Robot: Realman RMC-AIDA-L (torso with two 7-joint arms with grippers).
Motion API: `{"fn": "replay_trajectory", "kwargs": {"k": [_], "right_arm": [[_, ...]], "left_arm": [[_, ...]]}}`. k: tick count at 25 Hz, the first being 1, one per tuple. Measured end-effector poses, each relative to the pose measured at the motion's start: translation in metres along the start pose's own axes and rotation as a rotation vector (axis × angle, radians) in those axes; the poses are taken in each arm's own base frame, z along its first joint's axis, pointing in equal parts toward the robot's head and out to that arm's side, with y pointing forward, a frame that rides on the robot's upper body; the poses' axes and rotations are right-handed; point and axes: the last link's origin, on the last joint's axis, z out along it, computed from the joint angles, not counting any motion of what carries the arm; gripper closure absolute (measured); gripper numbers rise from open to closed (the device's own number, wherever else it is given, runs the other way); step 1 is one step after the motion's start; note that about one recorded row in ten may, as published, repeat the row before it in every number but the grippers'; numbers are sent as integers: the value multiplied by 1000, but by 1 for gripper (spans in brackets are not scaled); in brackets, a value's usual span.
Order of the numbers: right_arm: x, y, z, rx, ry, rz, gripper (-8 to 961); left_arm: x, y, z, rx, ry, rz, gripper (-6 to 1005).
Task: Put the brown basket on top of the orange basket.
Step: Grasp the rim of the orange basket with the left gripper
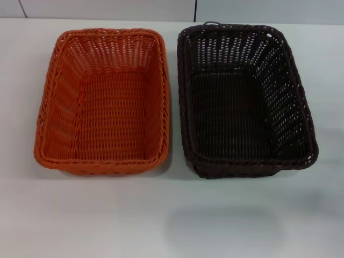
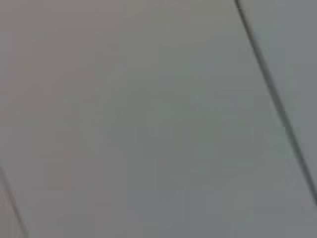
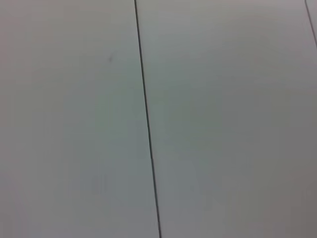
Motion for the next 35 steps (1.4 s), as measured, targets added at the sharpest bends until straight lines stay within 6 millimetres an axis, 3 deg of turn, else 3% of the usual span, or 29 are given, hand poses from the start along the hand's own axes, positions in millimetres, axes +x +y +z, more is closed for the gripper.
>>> {"fn": "replay_trajectory", "kwargs": {"k": [6,12,19,21,35], "right_arm": [[1,4,5,-13,10,7,193],[2,6,6,-19,16,8,193],[3,5,4,-14,23,8,194],[4,5,4,-14,29,7,193],[7,2,1,-9,46,1,194]], "left_arm": [[47,21,15,-23,-254,108,253],[72,30,17,-154,-368,63,257],[96,53,7,-371,-510,22,261],[108,70,-3,-479,-610,60,261],[107,107,-32,-556,-784,-49,261]]}}
